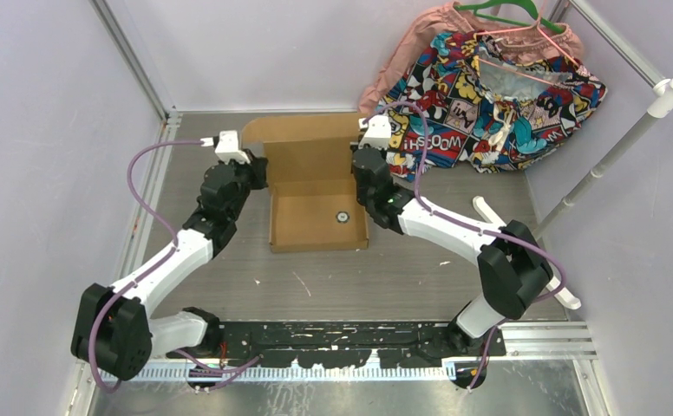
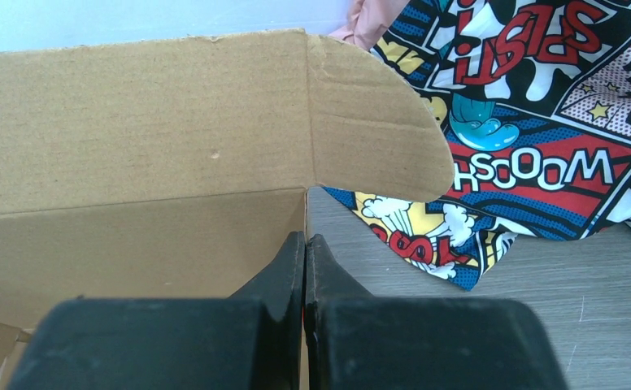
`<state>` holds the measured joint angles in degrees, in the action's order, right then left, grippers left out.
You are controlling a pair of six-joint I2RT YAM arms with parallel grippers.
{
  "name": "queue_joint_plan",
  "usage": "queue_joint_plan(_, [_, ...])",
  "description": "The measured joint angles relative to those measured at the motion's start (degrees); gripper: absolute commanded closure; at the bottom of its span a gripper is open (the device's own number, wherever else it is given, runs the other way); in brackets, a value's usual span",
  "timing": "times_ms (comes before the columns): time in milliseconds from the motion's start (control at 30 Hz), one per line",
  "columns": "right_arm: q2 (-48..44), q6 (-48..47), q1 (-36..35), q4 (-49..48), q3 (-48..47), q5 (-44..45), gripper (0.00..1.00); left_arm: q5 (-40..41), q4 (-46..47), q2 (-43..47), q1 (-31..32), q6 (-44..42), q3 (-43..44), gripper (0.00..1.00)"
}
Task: Fold the paper box
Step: Close the paper box at the center of the board.
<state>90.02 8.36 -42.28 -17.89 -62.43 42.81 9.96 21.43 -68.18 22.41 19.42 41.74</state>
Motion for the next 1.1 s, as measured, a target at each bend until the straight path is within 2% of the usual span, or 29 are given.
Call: queue_joint_plan(1100, [-5.81,3.04,-7.63,-3.61,8.79,7.23,0.99,4.59,-3.06,11.61,4.02,1.16,-8.63,0.92])
